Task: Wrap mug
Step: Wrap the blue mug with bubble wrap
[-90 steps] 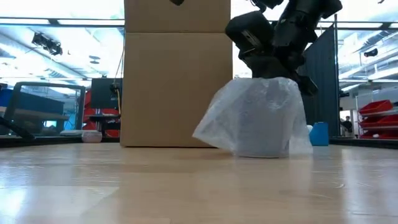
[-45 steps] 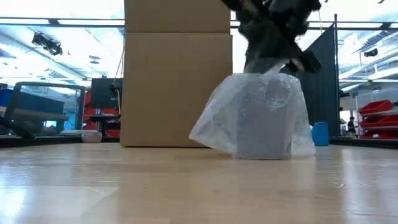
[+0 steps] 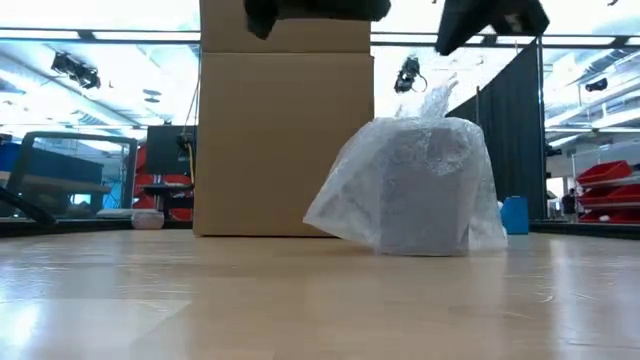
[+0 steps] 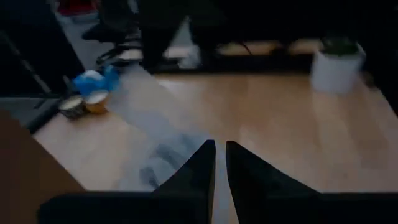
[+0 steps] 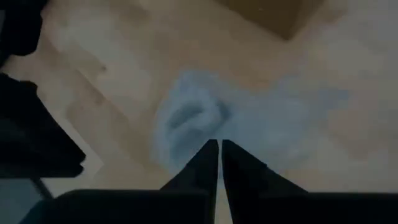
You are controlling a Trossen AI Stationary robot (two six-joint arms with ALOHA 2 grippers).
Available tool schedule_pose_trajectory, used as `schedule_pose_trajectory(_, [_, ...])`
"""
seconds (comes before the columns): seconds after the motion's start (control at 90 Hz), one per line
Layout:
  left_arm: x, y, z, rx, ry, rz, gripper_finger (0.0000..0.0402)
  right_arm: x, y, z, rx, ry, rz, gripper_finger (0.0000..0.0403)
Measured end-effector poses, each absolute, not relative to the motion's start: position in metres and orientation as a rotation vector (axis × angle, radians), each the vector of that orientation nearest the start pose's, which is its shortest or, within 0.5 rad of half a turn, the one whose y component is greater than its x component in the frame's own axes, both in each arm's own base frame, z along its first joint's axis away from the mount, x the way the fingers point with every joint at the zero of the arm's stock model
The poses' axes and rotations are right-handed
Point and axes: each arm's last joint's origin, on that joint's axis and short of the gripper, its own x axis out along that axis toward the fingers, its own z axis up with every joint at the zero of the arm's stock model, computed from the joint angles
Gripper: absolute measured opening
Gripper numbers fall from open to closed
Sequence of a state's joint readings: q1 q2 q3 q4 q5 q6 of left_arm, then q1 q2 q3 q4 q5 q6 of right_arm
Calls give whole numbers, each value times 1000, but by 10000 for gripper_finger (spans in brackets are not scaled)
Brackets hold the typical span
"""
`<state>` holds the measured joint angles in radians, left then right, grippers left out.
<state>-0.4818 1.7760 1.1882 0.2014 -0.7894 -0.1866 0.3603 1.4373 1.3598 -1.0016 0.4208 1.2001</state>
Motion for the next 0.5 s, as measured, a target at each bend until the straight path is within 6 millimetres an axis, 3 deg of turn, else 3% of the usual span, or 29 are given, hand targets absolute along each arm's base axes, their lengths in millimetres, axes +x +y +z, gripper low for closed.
schedule_pose_trajectory(0.278, [386,-103,247,-47,388,285,25,221,69,342,583,831,-716,0])
schedule_pose_trajectory(0.5, [410,-102,214,-92,500,170,25,209,64,347,553,856,-731,0])
